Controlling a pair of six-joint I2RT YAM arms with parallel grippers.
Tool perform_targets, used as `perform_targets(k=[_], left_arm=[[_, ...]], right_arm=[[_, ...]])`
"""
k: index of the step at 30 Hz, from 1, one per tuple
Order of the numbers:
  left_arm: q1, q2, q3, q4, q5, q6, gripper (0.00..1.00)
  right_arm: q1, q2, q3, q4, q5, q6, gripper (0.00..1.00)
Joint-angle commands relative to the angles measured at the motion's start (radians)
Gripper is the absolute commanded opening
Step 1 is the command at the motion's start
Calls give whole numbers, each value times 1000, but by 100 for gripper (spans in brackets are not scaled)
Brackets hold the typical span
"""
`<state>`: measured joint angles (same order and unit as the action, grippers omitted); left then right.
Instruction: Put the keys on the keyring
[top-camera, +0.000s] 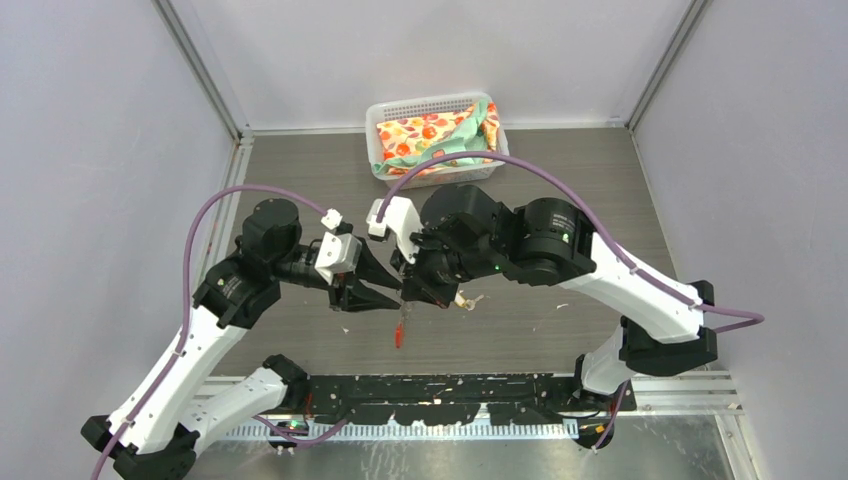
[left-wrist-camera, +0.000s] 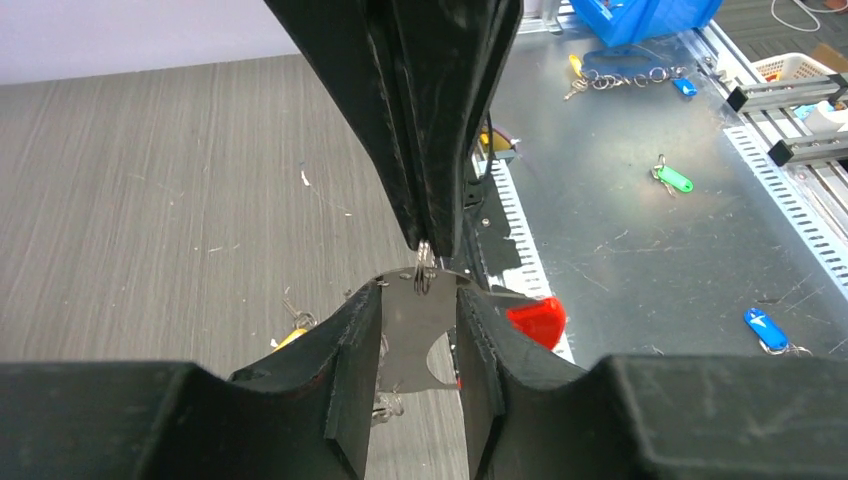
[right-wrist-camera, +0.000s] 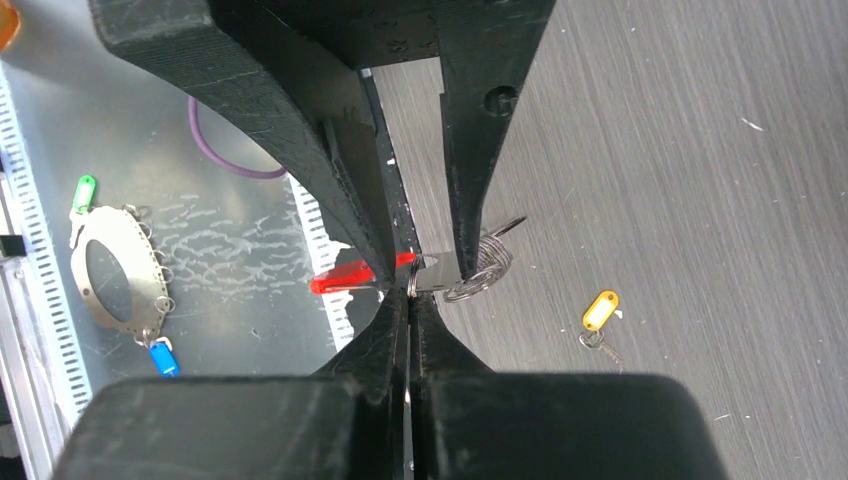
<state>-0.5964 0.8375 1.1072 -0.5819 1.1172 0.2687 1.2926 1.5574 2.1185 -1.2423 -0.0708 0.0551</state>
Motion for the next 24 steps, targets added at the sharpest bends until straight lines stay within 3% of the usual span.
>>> perform_targets(k=[1,8,15,18,22,24], left_arm=[[-1,-4,30,32,-11,-14,34],[-1,-3,37,1,19,-3,25],[-2,-2,29,-17,43,26,1],[-2,4,26,-25,49,35,1],[-1,9,28,-28,99,81,0],[-2,-7,24,-16,144,138,0]], right_arm=[[0,15,44,-21,-41,-15,1],[0,40,70,-47,-55,-21,1],[0,76,129,-84,-49,-22,1],[0,79,140,-73,-39,-15,1],[0,49,117,-22,-21,-5,22],[1,-26,39,56,5,-8,45]])
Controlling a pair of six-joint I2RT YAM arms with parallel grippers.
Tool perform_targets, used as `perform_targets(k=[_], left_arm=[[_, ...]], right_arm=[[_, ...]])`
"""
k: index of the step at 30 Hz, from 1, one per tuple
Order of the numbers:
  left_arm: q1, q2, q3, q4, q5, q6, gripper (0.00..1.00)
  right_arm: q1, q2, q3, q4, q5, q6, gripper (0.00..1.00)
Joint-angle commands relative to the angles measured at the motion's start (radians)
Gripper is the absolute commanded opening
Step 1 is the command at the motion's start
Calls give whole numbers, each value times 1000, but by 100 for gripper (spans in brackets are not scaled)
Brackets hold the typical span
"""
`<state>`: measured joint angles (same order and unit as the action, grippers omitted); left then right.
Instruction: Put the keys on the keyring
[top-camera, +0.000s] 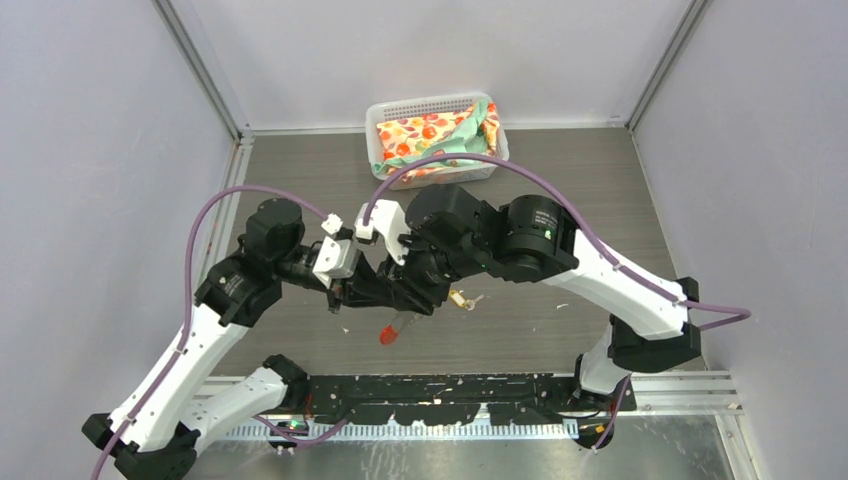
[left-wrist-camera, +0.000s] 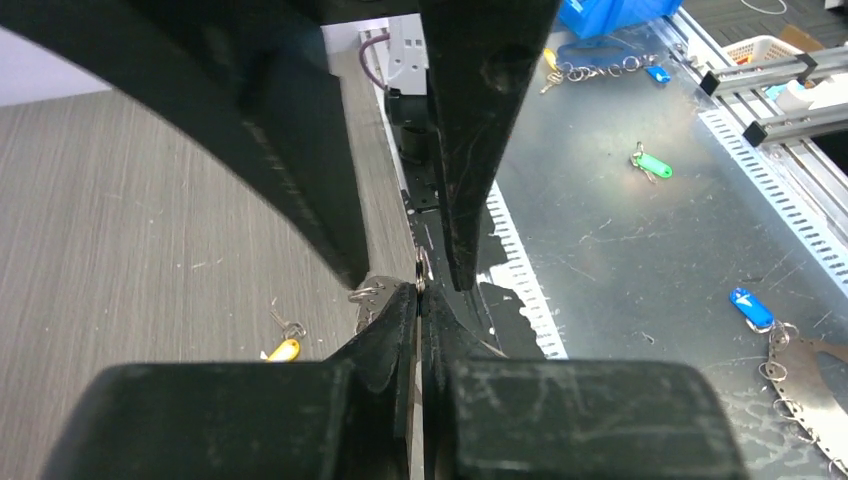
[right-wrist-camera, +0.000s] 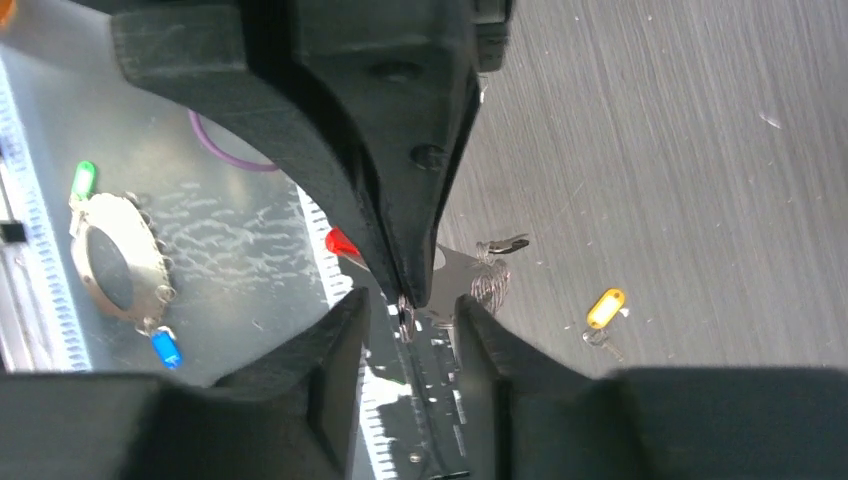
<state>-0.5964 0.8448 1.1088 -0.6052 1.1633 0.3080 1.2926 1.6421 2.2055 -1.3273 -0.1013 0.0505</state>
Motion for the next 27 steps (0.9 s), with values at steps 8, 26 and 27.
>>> perform_targets(k=[8,26,27], left_arm=[[-3,-89,-11,167,194,287,0],[-16,-107,11,341,258,303,0],[-17,-103,11,372,252,266,0]], right_arm=[[0,-648,-677,726,98,-41,78],[0,-745,-862,894,-7,-86,78],[0,-730,-859,894,-35,-90,78]])
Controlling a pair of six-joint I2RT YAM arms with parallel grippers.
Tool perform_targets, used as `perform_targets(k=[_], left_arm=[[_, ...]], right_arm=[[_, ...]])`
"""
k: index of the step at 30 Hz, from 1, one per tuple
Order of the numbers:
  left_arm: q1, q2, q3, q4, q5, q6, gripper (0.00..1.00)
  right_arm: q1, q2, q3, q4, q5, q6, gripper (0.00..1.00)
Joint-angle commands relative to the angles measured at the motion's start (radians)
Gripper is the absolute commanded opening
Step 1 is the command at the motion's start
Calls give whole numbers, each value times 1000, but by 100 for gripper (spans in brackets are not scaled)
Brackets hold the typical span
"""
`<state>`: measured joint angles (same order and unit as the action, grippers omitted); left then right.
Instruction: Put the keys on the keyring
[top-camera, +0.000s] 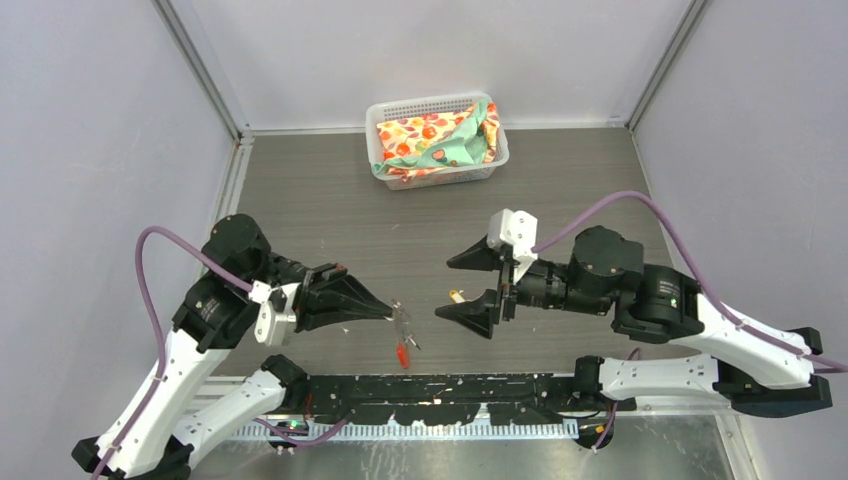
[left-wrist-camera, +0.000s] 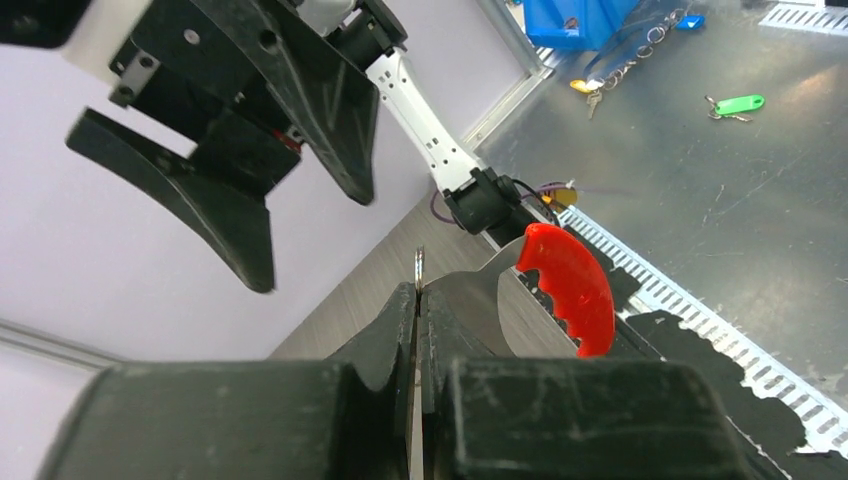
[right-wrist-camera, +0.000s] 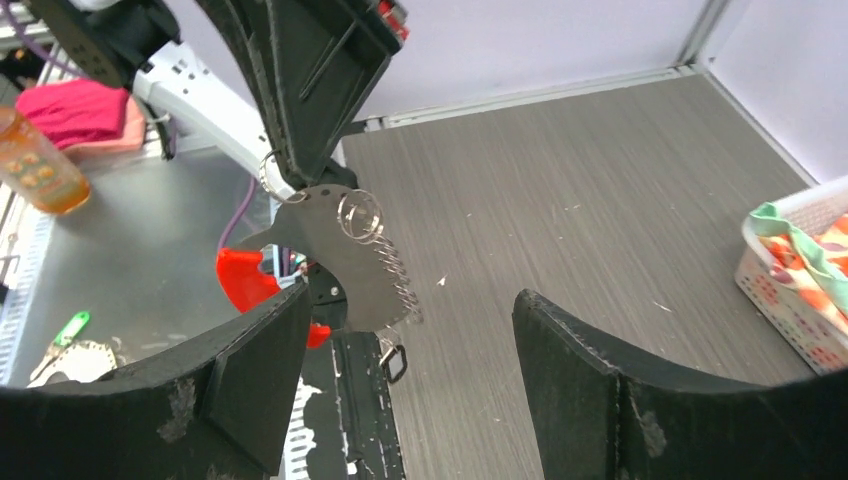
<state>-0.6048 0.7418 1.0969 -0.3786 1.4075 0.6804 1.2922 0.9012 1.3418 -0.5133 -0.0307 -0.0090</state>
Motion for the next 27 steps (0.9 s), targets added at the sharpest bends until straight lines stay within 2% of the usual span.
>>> perform_targets(k=[1,3,6,9,14,18,27], left_arm=[[-8,1,18,185,-3,-155,0],[-9,7,-2,318,-41,-293,0],[-10,17,-57,585,-131,-580,0],[-10,22,-64,625,-189,-697,0],[-10,20,-71,626,-220,-743,0],[-10,26,-67,630,-232,-750,0],[-9,21,-82,633,-245,-754,0]], right_arm=[[1,27,12,73,-130,-38,78],[-1,55,23,72,-171,-53,77],[2,69,6,128,-187,-72,75],[2,60,-25,205,-175,-86,70],[2,44,-84,342,-144,-104,66],[2,48,-102,402,-132,-112,60],[2,54,-106,430,-126,-109,36]])
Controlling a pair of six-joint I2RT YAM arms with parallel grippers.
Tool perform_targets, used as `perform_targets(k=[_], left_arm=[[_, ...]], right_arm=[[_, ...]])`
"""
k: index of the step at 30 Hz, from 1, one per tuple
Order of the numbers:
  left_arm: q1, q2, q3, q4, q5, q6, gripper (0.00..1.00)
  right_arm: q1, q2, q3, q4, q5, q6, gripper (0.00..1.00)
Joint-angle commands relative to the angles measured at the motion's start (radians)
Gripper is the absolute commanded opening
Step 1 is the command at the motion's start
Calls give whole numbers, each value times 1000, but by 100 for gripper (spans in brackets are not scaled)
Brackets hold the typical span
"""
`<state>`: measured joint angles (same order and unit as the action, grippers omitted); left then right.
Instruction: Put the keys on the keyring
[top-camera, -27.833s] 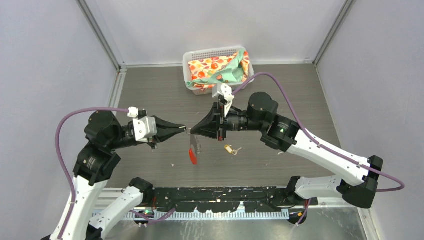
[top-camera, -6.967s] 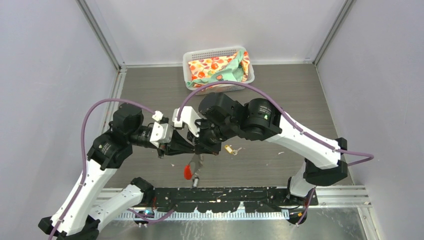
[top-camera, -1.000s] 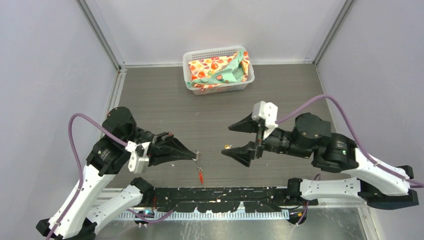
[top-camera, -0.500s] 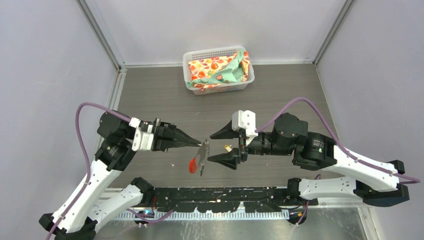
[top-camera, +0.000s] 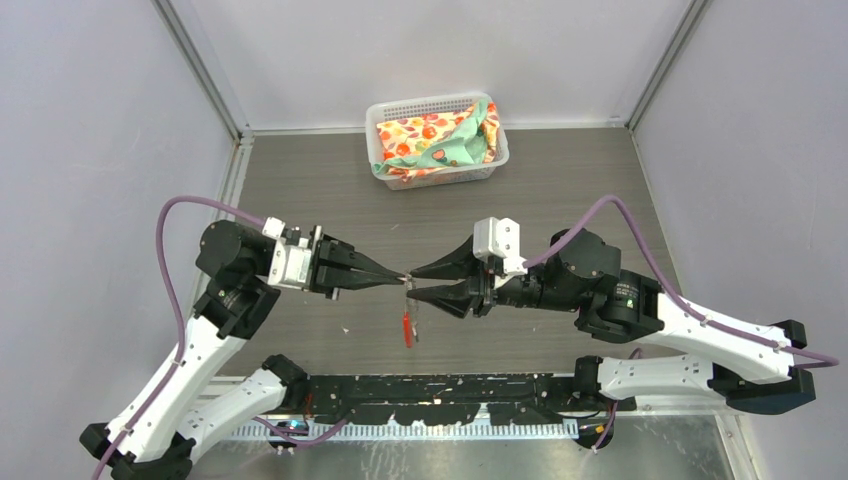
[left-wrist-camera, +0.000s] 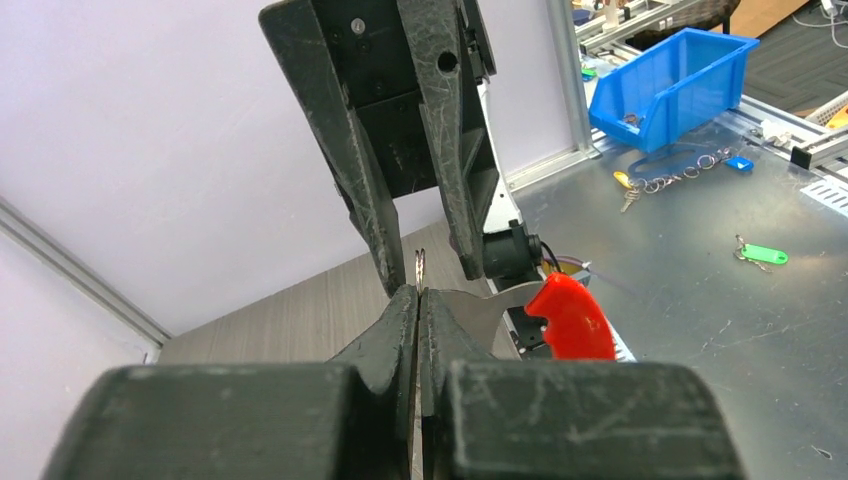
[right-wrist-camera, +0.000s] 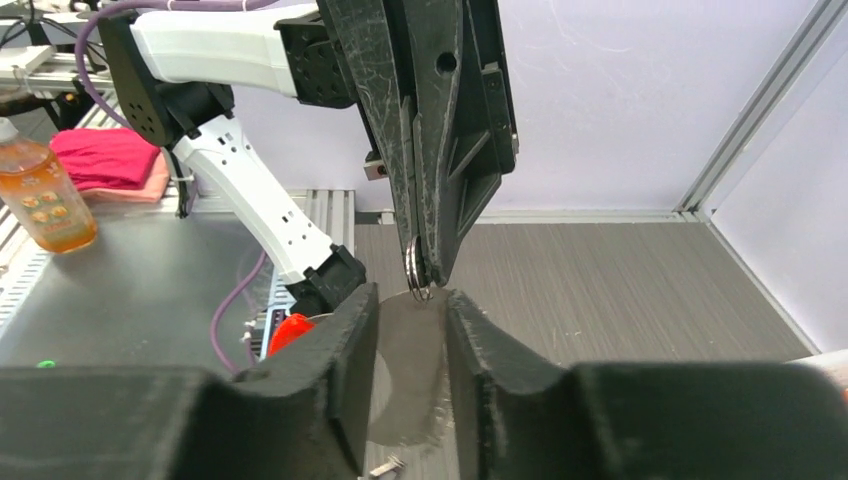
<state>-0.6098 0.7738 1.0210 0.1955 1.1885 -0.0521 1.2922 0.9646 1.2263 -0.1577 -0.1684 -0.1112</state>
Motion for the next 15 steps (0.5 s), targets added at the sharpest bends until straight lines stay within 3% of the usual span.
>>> perform_targets(k=[1,7,12,15], left_arm=[[-4,-11,-7,58,-29,-22,0],[-5,-11,-9,54,-45,-18,0],[-4,-10,-6,55,-45,-21,0],[-5,-12,-6,51,-39,-23,0]], right_arm=[[2,-9,12,71,12,-6,33],[2,-2,25,46,12,-4,21],[1,7,38,21,20,-3,2],[2,30,75,-34,53,15,1]])
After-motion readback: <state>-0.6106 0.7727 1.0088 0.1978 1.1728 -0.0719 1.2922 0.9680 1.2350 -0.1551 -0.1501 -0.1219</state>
